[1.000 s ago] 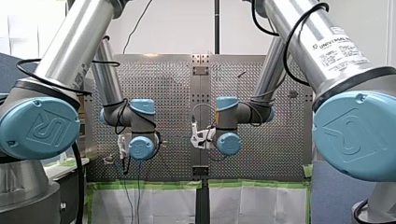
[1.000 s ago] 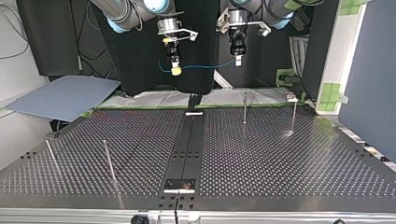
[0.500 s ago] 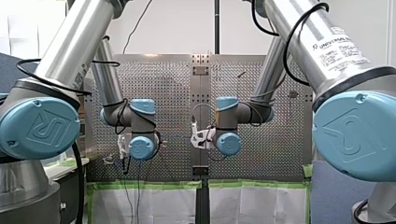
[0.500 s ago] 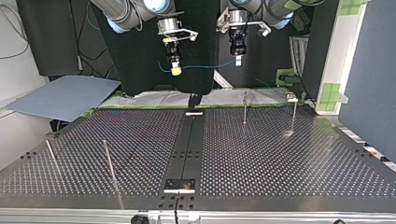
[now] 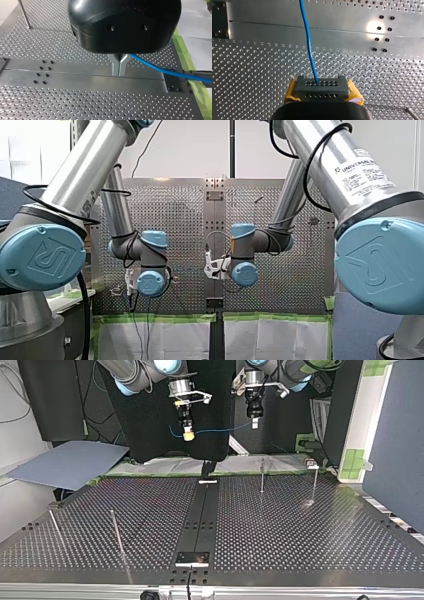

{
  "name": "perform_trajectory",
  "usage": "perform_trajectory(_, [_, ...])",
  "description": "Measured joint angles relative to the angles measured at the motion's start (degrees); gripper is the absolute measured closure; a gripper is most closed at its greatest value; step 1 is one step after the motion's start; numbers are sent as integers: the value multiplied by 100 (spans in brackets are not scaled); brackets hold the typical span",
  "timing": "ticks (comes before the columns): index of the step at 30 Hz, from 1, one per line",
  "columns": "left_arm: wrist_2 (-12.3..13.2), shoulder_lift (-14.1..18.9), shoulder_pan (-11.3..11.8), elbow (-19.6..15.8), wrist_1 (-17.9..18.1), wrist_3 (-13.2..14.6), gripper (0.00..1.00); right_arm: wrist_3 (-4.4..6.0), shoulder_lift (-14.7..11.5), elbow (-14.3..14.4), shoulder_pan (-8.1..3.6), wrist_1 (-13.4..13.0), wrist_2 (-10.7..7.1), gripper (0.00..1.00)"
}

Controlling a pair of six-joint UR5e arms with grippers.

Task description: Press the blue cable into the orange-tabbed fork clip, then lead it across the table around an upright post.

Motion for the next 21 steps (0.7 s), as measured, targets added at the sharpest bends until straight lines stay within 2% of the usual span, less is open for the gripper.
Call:
perform_trajectory(15, [0,-12,0,1,-1,0,100,20,20,-20,20,19,21,100])
perform_trajectory(18, [0,-12,0,1,-1,0,100,115,116,-82,117,117,116,100])
perform_trajectory(21, [0,-11,0,1,-1,0,100,209,280,-111,279,280,279,100])
